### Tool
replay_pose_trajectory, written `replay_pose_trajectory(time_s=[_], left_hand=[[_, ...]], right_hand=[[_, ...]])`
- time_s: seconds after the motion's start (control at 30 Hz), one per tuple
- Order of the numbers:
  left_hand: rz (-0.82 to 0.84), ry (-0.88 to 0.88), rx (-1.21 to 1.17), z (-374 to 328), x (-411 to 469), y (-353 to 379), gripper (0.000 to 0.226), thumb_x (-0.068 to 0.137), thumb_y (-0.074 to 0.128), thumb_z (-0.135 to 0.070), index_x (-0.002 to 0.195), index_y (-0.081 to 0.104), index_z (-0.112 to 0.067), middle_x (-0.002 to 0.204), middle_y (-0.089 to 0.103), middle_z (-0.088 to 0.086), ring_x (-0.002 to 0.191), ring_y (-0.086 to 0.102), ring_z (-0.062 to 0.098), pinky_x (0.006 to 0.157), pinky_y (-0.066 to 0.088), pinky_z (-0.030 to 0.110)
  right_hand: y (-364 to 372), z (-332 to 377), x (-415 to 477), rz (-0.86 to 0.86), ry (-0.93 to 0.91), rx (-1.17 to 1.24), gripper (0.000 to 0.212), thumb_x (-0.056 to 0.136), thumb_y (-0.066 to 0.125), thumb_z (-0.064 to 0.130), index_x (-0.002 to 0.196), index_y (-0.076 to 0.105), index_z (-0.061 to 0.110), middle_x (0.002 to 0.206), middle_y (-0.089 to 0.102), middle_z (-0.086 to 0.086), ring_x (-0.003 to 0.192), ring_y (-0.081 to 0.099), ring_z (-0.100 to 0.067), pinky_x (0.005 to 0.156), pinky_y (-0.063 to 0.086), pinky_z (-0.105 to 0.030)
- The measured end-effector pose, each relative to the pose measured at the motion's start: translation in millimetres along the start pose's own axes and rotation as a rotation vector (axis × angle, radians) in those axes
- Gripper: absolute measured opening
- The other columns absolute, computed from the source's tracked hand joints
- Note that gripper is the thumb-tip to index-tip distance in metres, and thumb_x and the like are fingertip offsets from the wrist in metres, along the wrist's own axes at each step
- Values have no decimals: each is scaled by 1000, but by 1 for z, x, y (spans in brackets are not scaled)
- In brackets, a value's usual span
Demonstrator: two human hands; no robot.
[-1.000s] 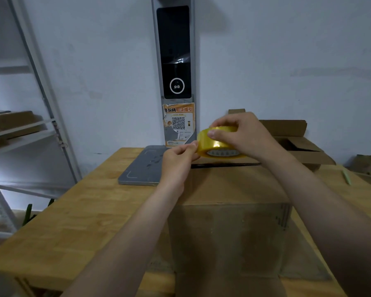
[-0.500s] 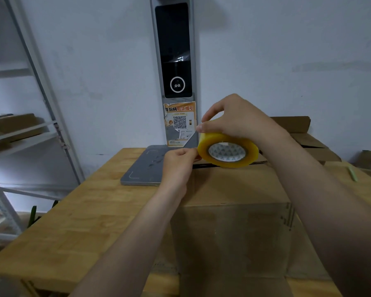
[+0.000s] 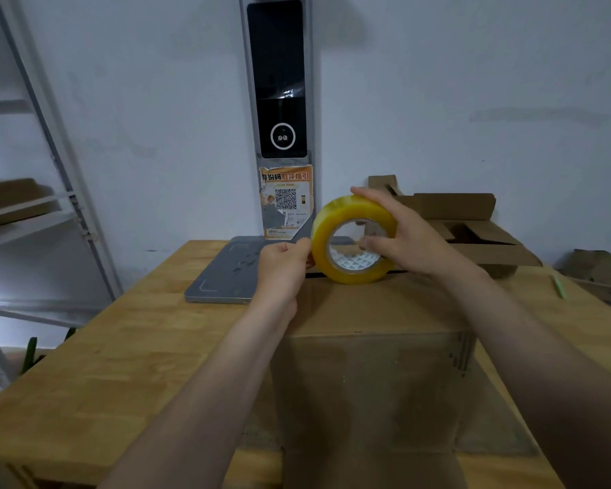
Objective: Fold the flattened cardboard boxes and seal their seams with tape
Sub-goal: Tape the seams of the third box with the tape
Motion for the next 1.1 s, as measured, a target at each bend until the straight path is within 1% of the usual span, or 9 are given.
replay_pose_trajectory(time_s=[0.1,0.2,0.3,0.53,0.6,0.7,0.83,0.97,1.1], left_hand=[[-8,-23,-6,0,-3,1,17,79,60,-29,77,62,-13,75,58,11,75,56,23,73,48,38],[-34,-66,-70,5,-2,-2,18,80,60,-25,69,57,-11,72,56,11,78,55,25,78,48,40],[-67,-105,-140,8,-1,-7,25,90,60,-16,66,61,-9,72,64,7,84,63,26,87,51,41],[46,-111,-106,7,1,1,28,98,47,-15,77,64,-9,76,70,7,90,68,25,104,52,47],[80,-97,-64,4,1,6,32,101,45,-23,82,67,-8,76,71,6,90,68,25,105,50,50],[130,-70,-5,2,-1,13,44,100,51,-48,91,74,-12,85,76,4,96,70,24,104,50,47],[115,-41,9,5,3,12,34,104,54,-35,95,74,-10,92,74,8,101,68,28,106,48,50],[85,-98,-34,12,11,5,28,101,57,-21,107,70,3,92,73,10,107,66,32,110,45,53],[126,-151,38,14,14,7,15,98,59,-17,93,68,-6,110,73,19,115,64,32,110,45,51]], right_hand=[[-2,-3,0,-23,12,3,73,93,66,0,146,43,44,128,58,8,114,61,-6,92,57,-38],[-1,-6,1,-32,24,13,74,92,63,-2,146,44,44,118,60,6,108,62,-7,86,56,-32],[0,-5,1,-57,12,16,75,92,61,-5,146,44,44,126,56,9,109,61,-5,82,53,-22],[0,-8,3,-49,12,4,78,92,64,-2,144,42,52,137,52,11,116,60,-8,89,56,-31],[-1,-7,2,-29,11,10,76,93,68,4,147,40,51,136,54,10,119,59,-6,91,54,-30],[-4,-12,-3,-23,41,44,78,93,73,15,152,32,45,135,52,14,119,55,7,87,51,-17],[-4,-24,-12,-47,73,68,82,89,78,19,154,31,36,128,59,6,116,60,-5,88,56,-27],[-6,-16,-3,-65,55,13,71,95,71,19,152,35,40,120,61,3,108,63,-10,92,55,-34],[-12,-3,9,-72,19,-83,68,97,64,7,149,39,43,131,53,3,108,60,-12,91,50,-32]])
Point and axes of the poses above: each hand's wrist, its own x-axis towards the middle knuckle, its own y-axis out of the palm, z = x × y, the point moved 9 cm from there along x, towards the middle knuckle
